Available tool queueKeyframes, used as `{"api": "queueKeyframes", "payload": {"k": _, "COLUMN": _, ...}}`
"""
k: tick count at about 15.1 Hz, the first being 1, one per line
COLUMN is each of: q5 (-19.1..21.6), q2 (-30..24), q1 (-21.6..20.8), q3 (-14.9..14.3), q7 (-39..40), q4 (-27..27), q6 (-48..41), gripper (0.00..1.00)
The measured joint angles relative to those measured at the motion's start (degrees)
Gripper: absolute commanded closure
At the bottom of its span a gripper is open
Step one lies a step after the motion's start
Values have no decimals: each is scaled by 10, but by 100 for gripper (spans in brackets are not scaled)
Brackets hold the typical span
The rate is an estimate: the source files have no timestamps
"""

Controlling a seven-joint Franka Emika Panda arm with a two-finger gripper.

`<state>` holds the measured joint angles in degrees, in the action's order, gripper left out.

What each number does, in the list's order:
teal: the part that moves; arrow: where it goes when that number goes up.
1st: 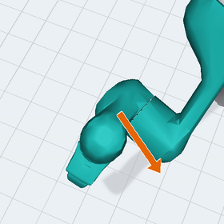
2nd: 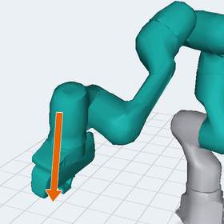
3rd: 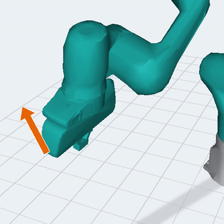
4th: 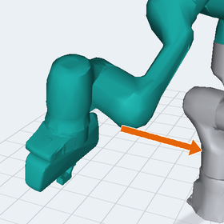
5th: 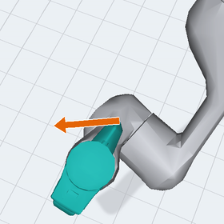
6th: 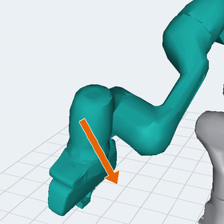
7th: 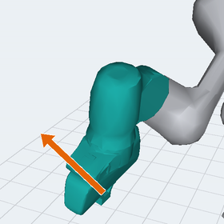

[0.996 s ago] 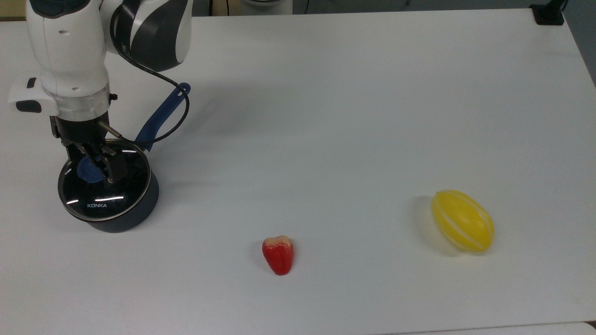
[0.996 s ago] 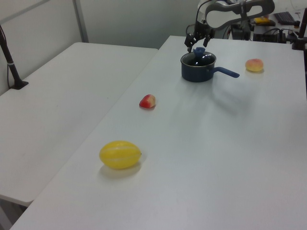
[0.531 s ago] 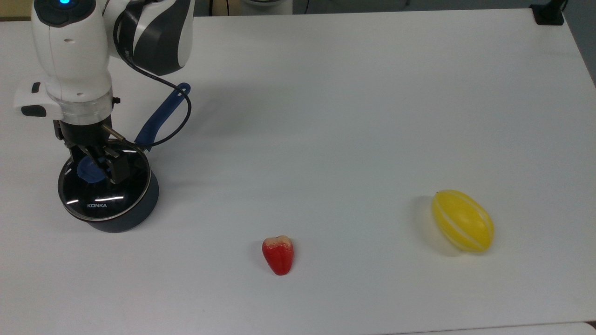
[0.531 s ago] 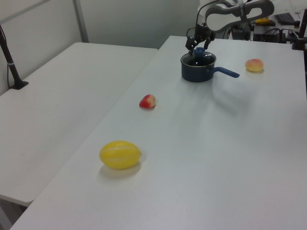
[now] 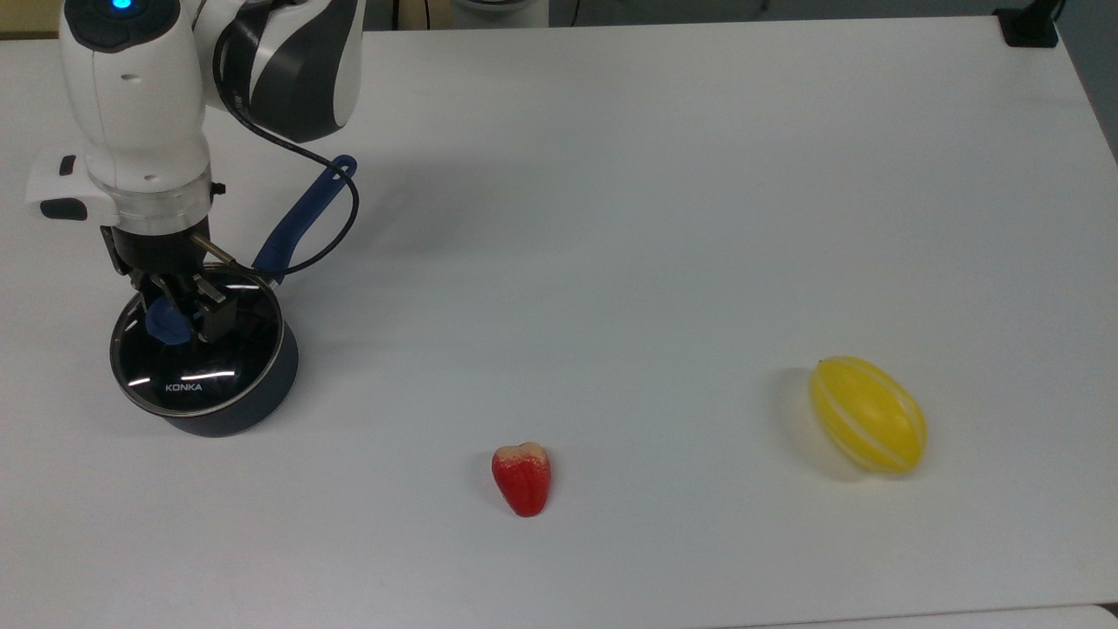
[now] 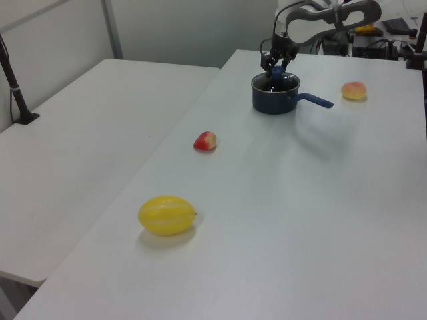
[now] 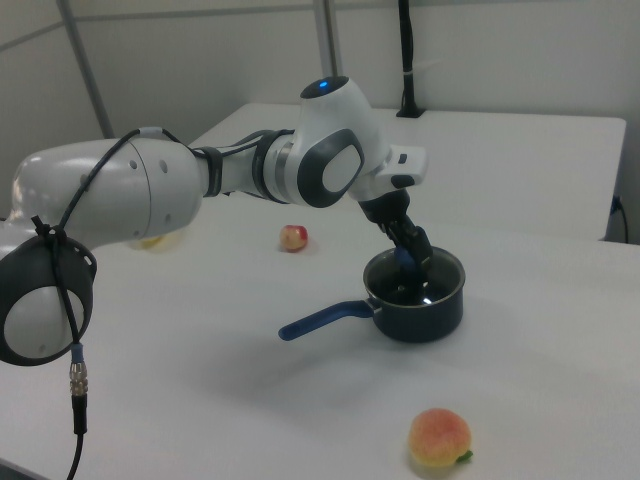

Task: Open lid
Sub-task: 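Close the gripper on the blue knob of the glass lid, then lift the glass lid off the saucepan and carry it away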

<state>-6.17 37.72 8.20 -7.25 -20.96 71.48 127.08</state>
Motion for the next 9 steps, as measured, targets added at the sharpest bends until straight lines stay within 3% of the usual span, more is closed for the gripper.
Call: {"api": "queueKeyframes", "payload": {"k": 9, "q5": 0, "q2": -51, "q1": -1, "q3": 1, "q7": 6, "q4": 6, "q6": -12, "gripper": 64}}
